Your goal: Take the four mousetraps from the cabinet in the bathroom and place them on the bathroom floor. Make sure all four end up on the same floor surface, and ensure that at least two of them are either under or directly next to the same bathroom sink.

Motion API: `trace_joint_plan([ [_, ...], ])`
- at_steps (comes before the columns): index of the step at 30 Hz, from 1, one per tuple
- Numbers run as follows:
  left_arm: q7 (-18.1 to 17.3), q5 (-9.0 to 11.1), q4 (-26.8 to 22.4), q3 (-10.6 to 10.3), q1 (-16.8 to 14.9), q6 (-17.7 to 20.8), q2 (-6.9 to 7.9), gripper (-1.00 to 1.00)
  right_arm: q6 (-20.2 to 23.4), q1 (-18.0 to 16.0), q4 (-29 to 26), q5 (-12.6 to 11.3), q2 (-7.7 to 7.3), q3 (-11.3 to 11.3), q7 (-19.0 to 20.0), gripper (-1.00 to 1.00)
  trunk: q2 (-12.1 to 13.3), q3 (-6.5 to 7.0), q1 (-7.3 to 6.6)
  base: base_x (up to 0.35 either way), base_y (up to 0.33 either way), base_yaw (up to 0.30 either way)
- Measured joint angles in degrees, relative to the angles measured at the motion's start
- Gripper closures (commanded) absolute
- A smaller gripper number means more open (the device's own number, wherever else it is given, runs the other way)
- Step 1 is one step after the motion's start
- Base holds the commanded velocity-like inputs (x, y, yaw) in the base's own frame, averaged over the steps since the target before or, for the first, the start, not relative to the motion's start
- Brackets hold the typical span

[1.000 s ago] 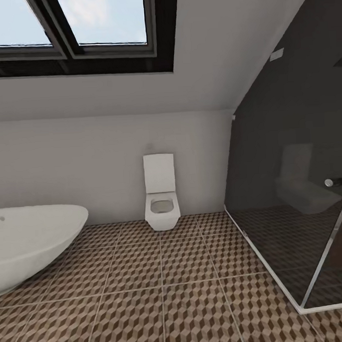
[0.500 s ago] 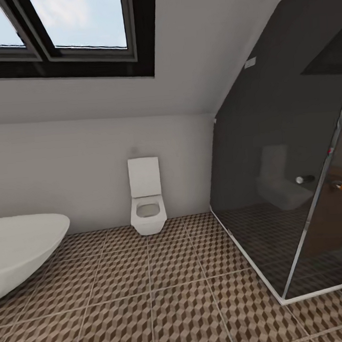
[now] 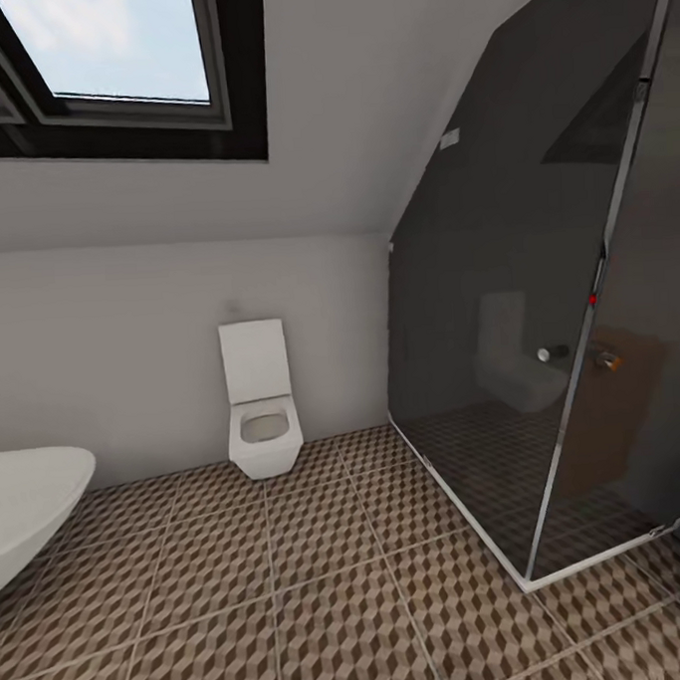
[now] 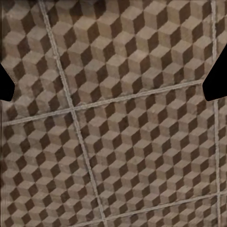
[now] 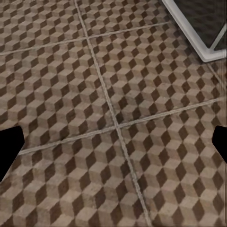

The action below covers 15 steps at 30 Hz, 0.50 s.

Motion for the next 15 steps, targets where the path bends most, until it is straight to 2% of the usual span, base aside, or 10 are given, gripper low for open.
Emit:
trace_joint_plan([
  [15, 0.0, 0.0, 0.0, 0.0, 0.0, 0.0, 0.0, -1.0, -0.1, 0.0, 0.0, 0.0, -0.07, 0.0, 0.1, -1.0, 0.0, 0.34, 0.0, 0.0, 0.0, -0.256],
])
